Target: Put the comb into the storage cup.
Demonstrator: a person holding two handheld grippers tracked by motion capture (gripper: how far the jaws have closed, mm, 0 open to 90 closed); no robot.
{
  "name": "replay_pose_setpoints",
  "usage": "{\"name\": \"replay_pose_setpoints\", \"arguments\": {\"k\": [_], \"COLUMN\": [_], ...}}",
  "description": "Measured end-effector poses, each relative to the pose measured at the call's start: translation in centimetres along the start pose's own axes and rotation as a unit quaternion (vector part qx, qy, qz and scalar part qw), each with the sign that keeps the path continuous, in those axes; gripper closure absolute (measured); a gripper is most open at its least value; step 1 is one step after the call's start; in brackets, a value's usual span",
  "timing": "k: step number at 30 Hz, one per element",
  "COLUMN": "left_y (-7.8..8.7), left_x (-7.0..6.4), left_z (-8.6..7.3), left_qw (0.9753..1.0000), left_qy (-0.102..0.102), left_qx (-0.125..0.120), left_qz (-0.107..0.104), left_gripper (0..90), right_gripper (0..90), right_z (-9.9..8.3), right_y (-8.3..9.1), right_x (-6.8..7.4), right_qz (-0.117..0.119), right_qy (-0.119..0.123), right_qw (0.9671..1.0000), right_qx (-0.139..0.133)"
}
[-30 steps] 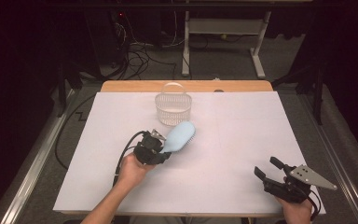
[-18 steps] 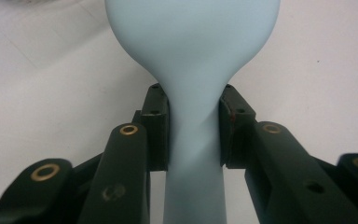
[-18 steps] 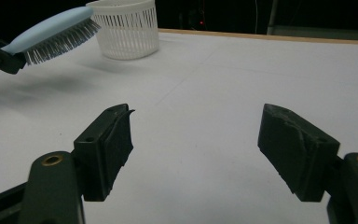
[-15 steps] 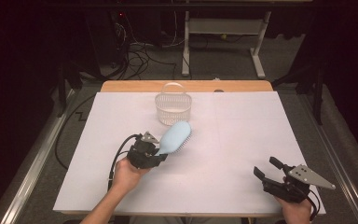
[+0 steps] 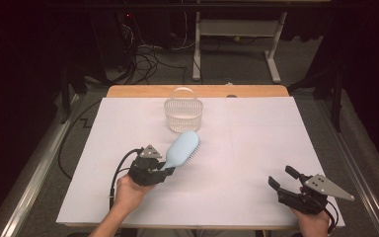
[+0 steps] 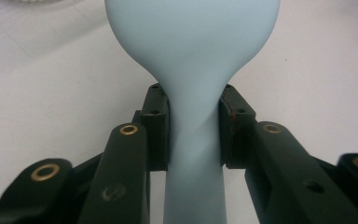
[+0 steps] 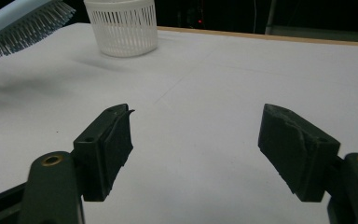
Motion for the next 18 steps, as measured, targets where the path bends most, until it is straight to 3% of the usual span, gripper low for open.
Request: {"name": "replay_pose_setpoints", "arguments": {"k": [18], "left_y": [0.3], "left_x": [-1.8], "left_z": [-0.9], "left_qw": [0.9995], "left_qy": [-0.015], "left_qx": [-0.024], "left_qz": [-0.012], "left_gripper": [67.6], "right_gripper": [25.0], "right_z": [0.1], "right_y": [0.2], "right_x": [0.1], "right_qz": [-0.008], "right_qy": [0.002], "right_qw": [1.0], "right_qx": [-0.006]}}
Point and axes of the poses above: each handheld gripper's, and its own axes: y roughly backward along the jaws, z roughly out of its top, x roughly to its left, the point moved 5 cm from there along -y, roughly forward along the jaws, and after that the axes turned 3 degrees about -z, right-handed, at the moved point
